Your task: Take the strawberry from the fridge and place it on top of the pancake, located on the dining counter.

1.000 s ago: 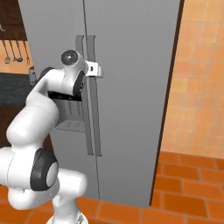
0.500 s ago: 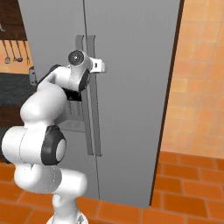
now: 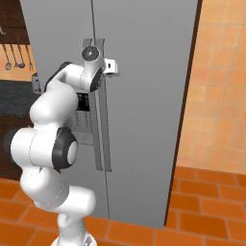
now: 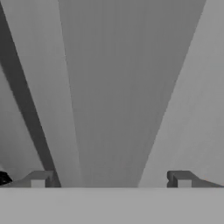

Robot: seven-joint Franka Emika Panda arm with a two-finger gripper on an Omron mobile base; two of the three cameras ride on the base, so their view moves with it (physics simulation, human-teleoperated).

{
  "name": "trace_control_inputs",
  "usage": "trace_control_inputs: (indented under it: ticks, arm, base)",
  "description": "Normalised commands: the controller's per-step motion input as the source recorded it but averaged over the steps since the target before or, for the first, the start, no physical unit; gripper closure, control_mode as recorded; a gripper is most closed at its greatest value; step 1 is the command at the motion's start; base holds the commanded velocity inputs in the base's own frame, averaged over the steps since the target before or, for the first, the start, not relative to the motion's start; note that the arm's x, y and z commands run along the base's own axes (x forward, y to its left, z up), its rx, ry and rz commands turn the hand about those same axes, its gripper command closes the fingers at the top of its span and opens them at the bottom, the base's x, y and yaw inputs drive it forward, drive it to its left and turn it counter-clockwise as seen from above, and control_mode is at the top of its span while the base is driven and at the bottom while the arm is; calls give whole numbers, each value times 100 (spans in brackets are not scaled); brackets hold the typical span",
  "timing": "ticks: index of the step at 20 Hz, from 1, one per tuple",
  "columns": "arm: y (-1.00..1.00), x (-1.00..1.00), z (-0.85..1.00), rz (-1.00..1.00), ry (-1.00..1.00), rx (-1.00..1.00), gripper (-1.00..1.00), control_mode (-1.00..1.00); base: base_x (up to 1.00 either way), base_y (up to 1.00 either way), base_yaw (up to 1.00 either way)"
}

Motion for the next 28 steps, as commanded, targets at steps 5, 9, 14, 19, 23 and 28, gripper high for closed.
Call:
trace_control_inputs:
  ticks: [5,9,14,19,23,28]
  arm:
    - [-13,15,-7,0,-45,1,-100,-100]
    - [-1,1,-27,0,-57,0,-100,-100]
    - [2,15,-47,4,-27,0,-100,-100]
    - [27,17,-45,6,-15,4,-100,-100]
    - [53,0,-38,8,-8,4,-100,-100]
    - [43,34,-17,4,-3,5,-100,-100]
  base:
    - [0,0,0]
    - [0,0,0]
    - [0,0,0]
    - [0,0,0]
    - [0,0,0]
    - [0,0,0]
